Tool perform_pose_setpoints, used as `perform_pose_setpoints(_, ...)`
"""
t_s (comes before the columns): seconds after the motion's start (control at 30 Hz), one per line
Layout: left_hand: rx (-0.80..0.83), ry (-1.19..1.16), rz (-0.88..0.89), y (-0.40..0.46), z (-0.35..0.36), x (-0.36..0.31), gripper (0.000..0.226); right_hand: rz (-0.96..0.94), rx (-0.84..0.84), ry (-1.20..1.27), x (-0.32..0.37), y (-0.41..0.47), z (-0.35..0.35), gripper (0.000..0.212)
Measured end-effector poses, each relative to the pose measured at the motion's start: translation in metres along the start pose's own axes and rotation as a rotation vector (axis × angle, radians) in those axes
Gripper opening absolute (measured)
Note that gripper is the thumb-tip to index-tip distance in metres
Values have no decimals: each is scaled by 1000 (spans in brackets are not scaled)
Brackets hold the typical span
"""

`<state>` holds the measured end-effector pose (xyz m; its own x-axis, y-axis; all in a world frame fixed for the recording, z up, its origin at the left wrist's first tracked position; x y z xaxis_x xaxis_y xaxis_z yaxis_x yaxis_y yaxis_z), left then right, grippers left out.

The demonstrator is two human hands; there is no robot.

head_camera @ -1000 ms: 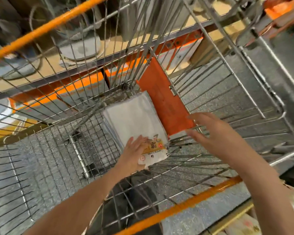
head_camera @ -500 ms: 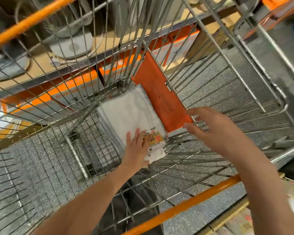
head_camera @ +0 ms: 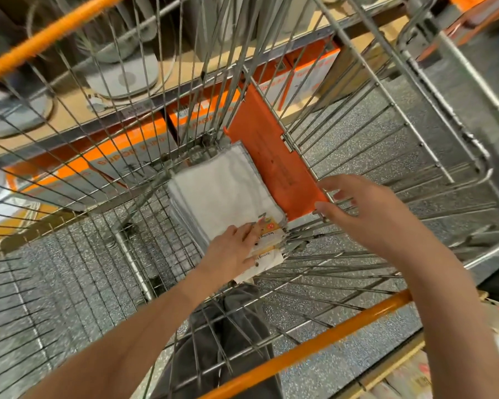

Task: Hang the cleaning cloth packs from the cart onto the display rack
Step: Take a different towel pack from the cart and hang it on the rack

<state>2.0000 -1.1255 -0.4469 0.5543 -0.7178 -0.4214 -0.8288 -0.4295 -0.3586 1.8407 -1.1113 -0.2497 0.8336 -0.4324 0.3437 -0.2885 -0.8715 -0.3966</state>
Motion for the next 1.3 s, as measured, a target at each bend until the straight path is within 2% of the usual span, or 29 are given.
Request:
perform_pose_setpoints(0.1, 106, 75, 115, 3, 2, -6, 98, -3, -4, 14, 0, 0, -1, 36)
perform_pose_setpoints(0.17, 180, 23, 59, 6, -1, -2, 66, 2, -13, 25, -1, 0, -2, 35)
perform_pose_setpoints(0.2, 197, -25, 24, 9, 1, 1, 65, 7, -16, 29, -1, 1, -2, 34)
perform_pose_setpoints(0.27, 175, 19, 70, 12, 1, -2, 78, 12, -14, 26, -2, 1, -2, 35)
perform_pose_setpoints(0.43, 97, 10, 28, 8, 5, -7, 67, 9, -17, 25, -3, 1, -2, 36)
perform_pose_setpoints(0.5, 186, 17, -65, 2, 20, -7, 56, 14, -18, 27, -4, 1, -1, 35)
perform_pose_setpoints(0.6, 270, 147, -64, -5, 38, -14, 62, 18, -17, 33, -5, 2, -1, 35)
perform_pose_setpoints(0.8, 252, 152, -73, -2, 44, -10, 70, 27, -3, 45, -7, 2, 0, 35)
perform_pose_setpoints(0.93, 297, 141, -80, -3, 45, -9, 72, 31, -12, 69, -7, 1, -1, 34)
perform_pose_setpoints(1.03, 253, 146, -97, -5, 45, -11, 77, 44, -14, 90, -8, 1, -2, 33)
perform_pose_setpoints(1.3, 258, 181, -70, -5, 28, -13, 70, 54, -7, 88, -8, 1, -1, 35)
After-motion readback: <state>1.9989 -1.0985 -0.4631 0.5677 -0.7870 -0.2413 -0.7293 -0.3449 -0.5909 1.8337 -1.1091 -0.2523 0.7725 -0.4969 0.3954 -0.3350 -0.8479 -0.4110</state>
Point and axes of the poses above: each hand's wrist, its own y-axis towards the middle knuckle, its own z-axis out of the palm, x = y × z, the point moved 8 cm from there along y, towards the middle knuckle, and after that the axes turned 6 degrees about -y, right-handed, at the moved point
